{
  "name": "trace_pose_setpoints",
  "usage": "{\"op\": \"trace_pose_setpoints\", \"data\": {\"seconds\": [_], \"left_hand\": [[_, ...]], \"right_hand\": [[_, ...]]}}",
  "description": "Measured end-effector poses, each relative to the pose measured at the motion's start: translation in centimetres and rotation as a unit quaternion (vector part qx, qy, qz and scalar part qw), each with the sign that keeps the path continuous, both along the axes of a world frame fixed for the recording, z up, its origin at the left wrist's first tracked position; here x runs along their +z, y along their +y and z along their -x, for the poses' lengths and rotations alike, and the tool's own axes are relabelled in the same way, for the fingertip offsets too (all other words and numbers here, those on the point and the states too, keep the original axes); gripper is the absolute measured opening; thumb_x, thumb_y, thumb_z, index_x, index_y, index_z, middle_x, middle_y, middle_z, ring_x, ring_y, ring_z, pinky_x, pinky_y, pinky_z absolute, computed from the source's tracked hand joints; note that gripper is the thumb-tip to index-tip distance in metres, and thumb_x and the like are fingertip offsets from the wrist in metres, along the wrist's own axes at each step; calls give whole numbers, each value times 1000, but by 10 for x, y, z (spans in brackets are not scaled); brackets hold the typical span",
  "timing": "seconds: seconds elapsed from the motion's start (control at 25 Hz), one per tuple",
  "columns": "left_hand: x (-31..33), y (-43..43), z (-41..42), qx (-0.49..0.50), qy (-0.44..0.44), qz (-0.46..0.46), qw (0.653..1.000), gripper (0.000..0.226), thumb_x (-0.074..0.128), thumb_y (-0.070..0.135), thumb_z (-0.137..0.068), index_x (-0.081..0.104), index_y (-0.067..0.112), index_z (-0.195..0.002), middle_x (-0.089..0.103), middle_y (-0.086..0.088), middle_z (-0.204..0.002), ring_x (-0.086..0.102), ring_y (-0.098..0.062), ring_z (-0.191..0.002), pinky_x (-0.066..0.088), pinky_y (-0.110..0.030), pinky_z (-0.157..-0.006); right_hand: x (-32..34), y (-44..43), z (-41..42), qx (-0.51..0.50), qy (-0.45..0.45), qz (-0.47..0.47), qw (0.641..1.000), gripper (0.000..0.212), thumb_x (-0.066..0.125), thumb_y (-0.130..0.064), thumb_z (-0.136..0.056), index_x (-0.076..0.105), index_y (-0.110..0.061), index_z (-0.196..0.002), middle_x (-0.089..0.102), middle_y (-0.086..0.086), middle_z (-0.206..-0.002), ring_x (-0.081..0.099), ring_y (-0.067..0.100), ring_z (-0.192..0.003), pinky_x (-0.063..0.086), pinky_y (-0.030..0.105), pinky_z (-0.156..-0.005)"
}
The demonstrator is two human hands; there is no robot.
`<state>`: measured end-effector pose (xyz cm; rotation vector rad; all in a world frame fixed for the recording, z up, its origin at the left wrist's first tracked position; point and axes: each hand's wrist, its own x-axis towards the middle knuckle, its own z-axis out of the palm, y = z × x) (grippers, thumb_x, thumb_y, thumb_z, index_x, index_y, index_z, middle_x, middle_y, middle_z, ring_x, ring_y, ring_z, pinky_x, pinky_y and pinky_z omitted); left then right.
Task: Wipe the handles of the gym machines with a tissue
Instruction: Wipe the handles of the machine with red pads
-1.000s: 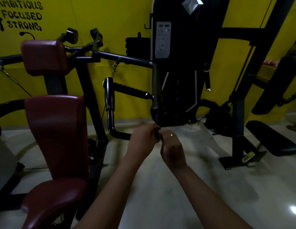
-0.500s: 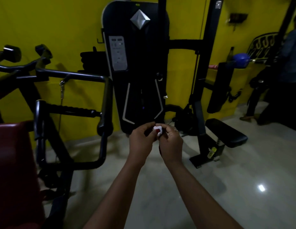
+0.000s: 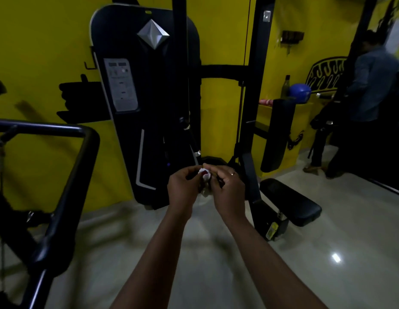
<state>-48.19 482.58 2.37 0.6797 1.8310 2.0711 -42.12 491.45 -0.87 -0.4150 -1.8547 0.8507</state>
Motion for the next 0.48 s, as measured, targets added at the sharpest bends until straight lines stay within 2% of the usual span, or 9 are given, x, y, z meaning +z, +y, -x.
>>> {"op": "trace_pose_setpoints", "data": {"seconds": [0.08, 0.16, 0.28, 0.36, 0.48], "left_hand": [[4, 30, 37, 10, -2, 11, 1000, 14, 60, 11, -94, 71, 13, -103, 73, -8, -89, 71, -19, -82, 57, -35, -72], [6, 54, 68, 9, -14, 16, 1000, 18, 55, 10, -97, 69, 20, -93, 72, -5, -84, 71, -17, -74, 57, -34, -67], [2, 95, 110, 6, -53, 24, 998, 19, 53, 8, -97, 69, 17, -92, 71, -3, -79, 69, -9, -63, 56, -25, -61], [-6, 121, 134, 12, -71, 37, 997, 17, 54, 8, -97, 71, 12, -97, 72, -7, -82, 69, -11, -64, 57, -28, -64], [-21, 158, 169, 27, -90, 42, 995, 18, 55, 8, -96, 72, 5, -101, 72, -14, -86, 69, -18, -68, 57, -32, -68]], "right_hand": [[1, 31, 35, 17, -7, -4, 1000, 30, 56, -2, -93, 71, -17, -115, 67, -4, -111, 54, -11, -100, 41, 3, -85], [-1, 54, 63, 23, -10, 16, 1000, 28, 57, -2, -92, 71, -17, -111, 66, -7, -107, 53, -16, -96, 40, 1, -81], [-11, 96, 105, 21, -15, 53, 998, 26, 59, -4, -91, 72, -20, -107, 67, -6, -104, 56, -6, -93, 42, 3, -78], [-19, 124, 130, 32, -26, 72, 997, 24, 60, -6, -91, 72, -20, -106, 67, -7, -103, 58, -1, -94, 44, 4, -77], [-32, 165, 167, 60, -30, 105, 992, 21, 61, -9, -92, 73, -21, -104, 69, -6, -102, 63, 6, -95, 53, 20, -80]]}}
